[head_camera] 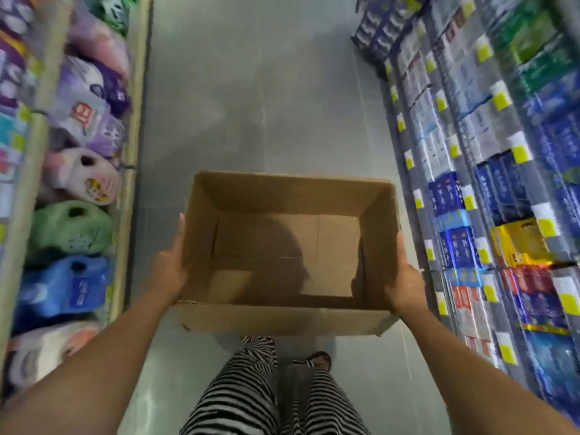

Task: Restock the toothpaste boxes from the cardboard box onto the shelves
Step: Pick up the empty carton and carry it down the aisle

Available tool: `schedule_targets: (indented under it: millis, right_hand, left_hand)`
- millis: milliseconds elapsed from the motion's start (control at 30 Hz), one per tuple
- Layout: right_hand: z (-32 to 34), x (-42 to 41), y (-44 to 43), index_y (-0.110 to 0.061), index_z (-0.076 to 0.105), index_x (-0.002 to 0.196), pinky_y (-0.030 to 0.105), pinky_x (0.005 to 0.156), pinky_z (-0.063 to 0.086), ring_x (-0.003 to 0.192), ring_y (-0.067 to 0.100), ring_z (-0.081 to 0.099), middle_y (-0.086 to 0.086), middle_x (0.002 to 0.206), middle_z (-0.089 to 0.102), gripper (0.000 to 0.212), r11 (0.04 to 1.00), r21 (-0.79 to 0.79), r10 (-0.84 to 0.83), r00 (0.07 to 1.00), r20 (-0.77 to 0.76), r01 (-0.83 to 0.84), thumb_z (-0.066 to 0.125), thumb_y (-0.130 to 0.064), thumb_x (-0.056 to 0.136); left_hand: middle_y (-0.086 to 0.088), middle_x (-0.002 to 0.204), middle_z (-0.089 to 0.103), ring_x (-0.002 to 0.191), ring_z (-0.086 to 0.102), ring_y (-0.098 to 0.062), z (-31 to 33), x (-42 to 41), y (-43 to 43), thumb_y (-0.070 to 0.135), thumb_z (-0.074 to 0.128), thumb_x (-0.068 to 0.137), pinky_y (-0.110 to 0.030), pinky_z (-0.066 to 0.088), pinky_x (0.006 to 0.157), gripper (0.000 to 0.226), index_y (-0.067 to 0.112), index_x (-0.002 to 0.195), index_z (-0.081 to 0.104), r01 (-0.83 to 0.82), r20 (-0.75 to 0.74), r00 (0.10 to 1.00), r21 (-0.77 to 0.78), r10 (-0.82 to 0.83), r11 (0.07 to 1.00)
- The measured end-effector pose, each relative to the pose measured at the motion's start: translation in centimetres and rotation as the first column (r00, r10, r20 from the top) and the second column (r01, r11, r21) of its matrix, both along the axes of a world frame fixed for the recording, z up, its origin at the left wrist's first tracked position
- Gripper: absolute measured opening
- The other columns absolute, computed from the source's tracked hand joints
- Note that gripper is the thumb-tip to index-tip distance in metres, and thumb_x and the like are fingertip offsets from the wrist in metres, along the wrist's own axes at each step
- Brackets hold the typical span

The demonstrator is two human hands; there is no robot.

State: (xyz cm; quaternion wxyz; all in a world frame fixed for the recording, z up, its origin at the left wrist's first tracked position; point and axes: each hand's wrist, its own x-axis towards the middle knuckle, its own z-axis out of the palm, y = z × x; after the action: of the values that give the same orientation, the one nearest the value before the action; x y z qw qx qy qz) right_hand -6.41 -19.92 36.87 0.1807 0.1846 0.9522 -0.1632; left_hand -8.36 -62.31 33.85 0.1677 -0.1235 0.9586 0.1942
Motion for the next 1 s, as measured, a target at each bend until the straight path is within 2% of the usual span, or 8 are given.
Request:
schedule_targets:
  millis: [167,233,300,433,533,633,833,1000]
  right_hand:
    - [-0.5,-7.1,-8.3,-0.036,-0.007,0.148,0.042,0.083,0.049,0.087,0.032,0.061,0.015,0.102,0.061,0.084,0.978,-0.02,0.206,0.978,0.043,-0.205,0.053,-0.021,0.091]
    - [-0.3,-9.6,-11.7,-0.043,0.019,0.139,0.042,0.089,0.048,0.082,0.019,0.055,0.007,0.108,0.059,0.045,0.955,-0.083,0.289,0.957,0.038,-0.285,0.038,-0.038,0.099]
    - [-0.1,-11.6,-14.9,-0.044,0.032,0.124,0.04,0.087,0.048,0.079,0.016,0.054,0.009,0.115,0.06,0.026,0.928,-0.083,0.367,0.929,0.052,-0.362,0.026,-0.048,0.099]
    - [-2.2,-15.7,-19.8,-0.037,-0.003,0.148,0.045,0.081,0.051,0.094,0.035,0.061,0.018,0.116,0.06,0.085,0.782,-0.103,0.617,0.787,-0.007,-0.615,0.054,-0.014,0.09]
    - [-2.7,-18.1,-24.2,-0.037,-0.016,0.146,0.046,0.076,0.051,0.089,0.036,0.061,0.018,0.108,0.06,0.099,0.651,-0.073,0.758,0.651,0.035,-0.755,0.055,-0.005,0.085]
    - [-2.7,-19.8,-28.3,-0.045,-0.025,0.138,0.049,0.074,0.053,0.083,0.036,0.061,0.018,0.099,0.061,0.107,0.527,-0.117,0.85,0.522,0.075,-0.842,0.055,-0.003,0.082]
    - [-3.5,-21.7,-35.2,-0.052,-0.029,0.134,0.043,0.061,0.053,0.068,0.03,0.059,0.012,0.083,0.06,0.117,0.245,-0.136,0.969,0.236,0.075,-0.96,0.055,0.004,0.076]
    - [-3.2,-19.6,-40.1,-0.053,-0.031,0.131,0.036,0.058,0.045,0.066,0.025,0.057,0.011,0.083,0.057,0.117,0.085,-0.137,0.993,0.073,0.092,-0.987,0.053,0.009,0.078]
  left_hand:
    - [-0.033,0.096,0.064,0.074,0.063,-0.043,-1.9,3.3,-8.0,-0.002,0.065,0.076,-0.042,0.049,0.059,0.094,0.019,0.151,0.014,-0.183,-0.044,0.983,-0.053,0.181,0.982]
    - [-0.035,0.124,0.054,0.105,0.057,-0.049,-1.7,4.9,-10.1,0.0,0.058,0.08,-0.052,0.05,0.081,0.08,0.011,0.15,0.02,-0.277,-0.018,0.961,-0.056,0.276,0.959]
    - [-0.037,0.121,0.053,0.104,0.055,-0.051,-1.2,6.4,-11.0,-0.002,0.058,0.083,-0.052,0.047,0.084,0.074,0.006,0.147,0.024,-0.429,0.077,0.899,-0.05,0.431,0.902]
    - [-0.036,0.113,0.058,0.096,0.058,-0.05,-1.4,10.5,-12.0,-0.004,0.057,0.084,-0.048,0.047,0.079,0.072,0.006,0.147,0.023,-0.605,0.125,0.783,-0.075,0.609,0.793]
    - [-0.034,0.105,0.061,0.09,0.06,-0.049,-1.7,13.8,-11.8,-0.001,0.058,0.082,-0.043,0.046,0.07,0.078,0.008,0.149,0.021,-0.722,0.084,0.681,-0.09,0.727,0.686]
    - [-0.025,0.069,0.059,0.06,0.057,-0.038,-1.2,17.1,-9.9,-0.001,0.054,0.08,-0.037,0.034,0.054,0.095,0.025,0.151,-0.004,-0.799,0.057,0.59,-0.101,0.805,0.592]
    - [-0.024,0.077,0.062,0.074,0.063,-0.043,-0.2,21.1,-5.3,0.003,0.056,0.081,-0.042,0.047,0.063,0.085,0.016,0.152,0.01,-0.93,0.104,0.329,-0.137,0.939,0.341]
    - [-0.023,0.077,0.064,0.06,0.057,-0.035,-1.6,25.2,-1.9,0.008,0.059,0.085,-0.036,0.04,0.054,0.099,0.033,0.149,-0.012,-0.981,0.027,0.159,-0.106,0.987,0.161]
